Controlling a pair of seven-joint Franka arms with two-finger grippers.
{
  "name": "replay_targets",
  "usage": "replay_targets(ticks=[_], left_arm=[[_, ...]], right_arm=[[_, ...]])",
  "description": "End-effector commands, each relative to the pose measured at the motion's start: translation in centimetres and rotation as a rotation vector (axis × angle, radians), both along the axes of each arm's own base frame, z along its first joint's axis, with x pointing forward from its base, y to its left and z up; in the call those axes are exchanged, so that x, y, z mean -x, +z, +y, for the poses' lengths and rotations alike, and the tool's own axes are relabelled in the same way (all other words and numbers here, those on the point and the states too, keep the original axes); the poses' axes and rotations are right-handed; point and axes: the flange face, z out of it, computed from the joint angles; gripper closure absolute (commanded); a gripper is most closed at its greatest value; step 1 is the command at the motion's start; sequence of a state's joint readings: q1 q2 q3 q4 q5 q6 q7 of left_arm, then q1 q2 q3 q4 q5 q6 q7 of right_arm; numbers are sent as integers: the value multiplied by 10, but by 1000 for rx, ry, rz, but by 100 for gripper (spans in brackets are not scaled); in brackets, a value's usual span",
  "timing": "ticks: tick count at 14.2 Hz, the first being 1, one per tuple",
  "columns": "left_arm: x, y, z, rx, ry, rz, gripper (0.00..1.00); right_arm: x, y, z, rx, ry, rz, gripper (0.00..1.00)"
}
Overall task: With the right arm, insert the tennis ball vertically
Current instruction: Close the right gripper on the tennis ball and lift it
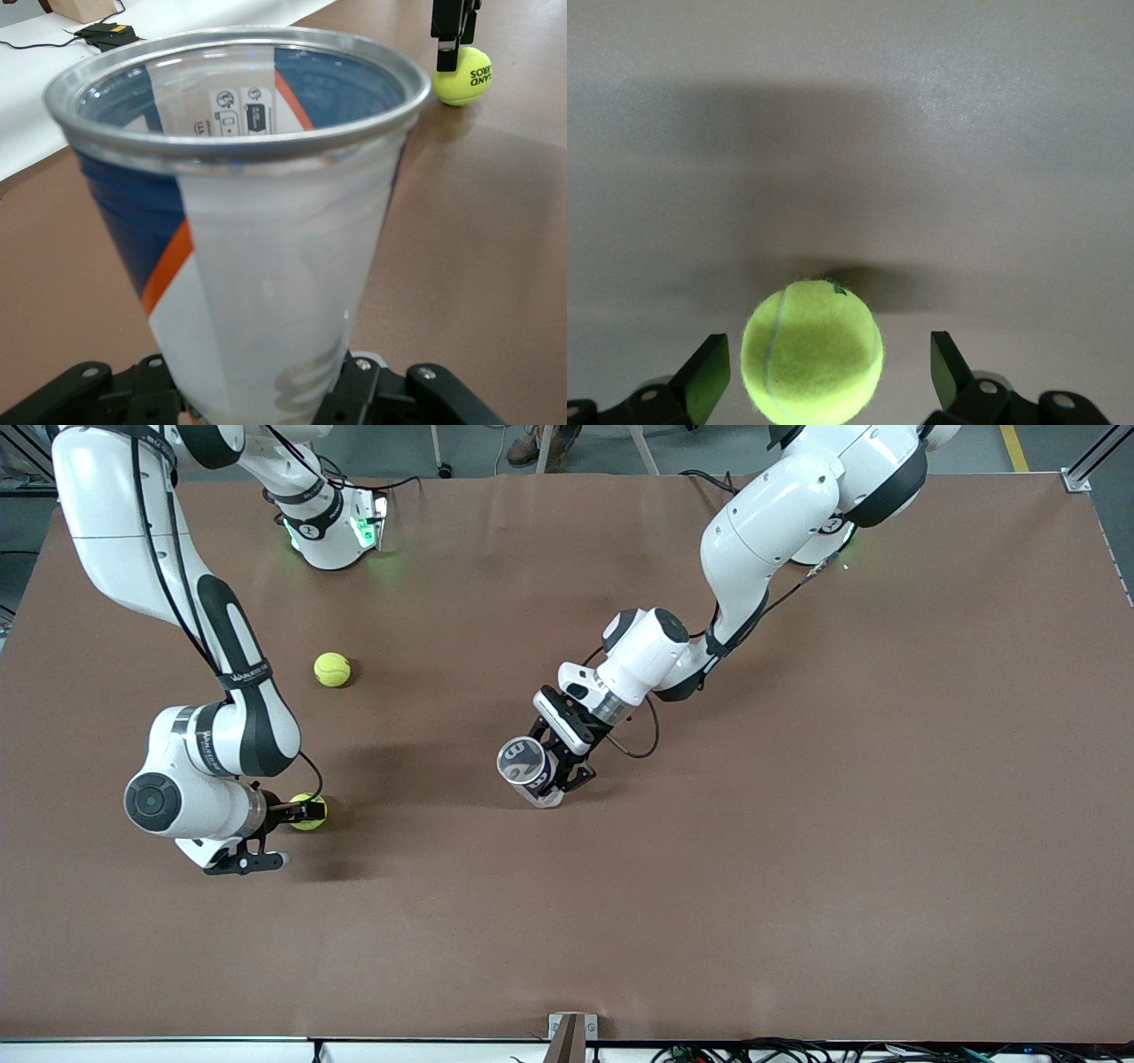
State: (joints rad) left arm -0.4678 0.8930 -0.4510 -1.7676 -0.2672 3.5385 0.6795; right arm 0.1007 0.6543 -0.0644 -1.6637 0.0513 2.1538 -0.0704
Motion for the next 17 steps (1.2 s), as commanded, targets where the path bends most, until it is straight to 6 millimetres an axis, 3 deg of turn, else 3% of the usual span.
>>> replay_targets(ticks=[1,3,5,8,10,13,15,17], left_arm=[[1,-3,0,8,14,4,47],[1,-3,0,9,14,5,47],[1,-3,0,9,14,5,47],[1,-3,0,8,14,4,47],[1,-3,0,9,14,5,47],[1,-3,0,9,14,5,47],[1,-3,0,9,14,5,47],[1,-3,0,9,14,5,47]], right_arm=[[3,-5,2,1,3,3,2],[6,-11,3,1,4,11,9],[9,-16,3,2,4,13,22],[9,-15,2,1,-2,16,56],[9,-16,2,1,-2,19,66],[9,-13,5,0,3,20,72],[9,6,20,-1,26,33,75],[5,51,41,-7,53,18,78]])
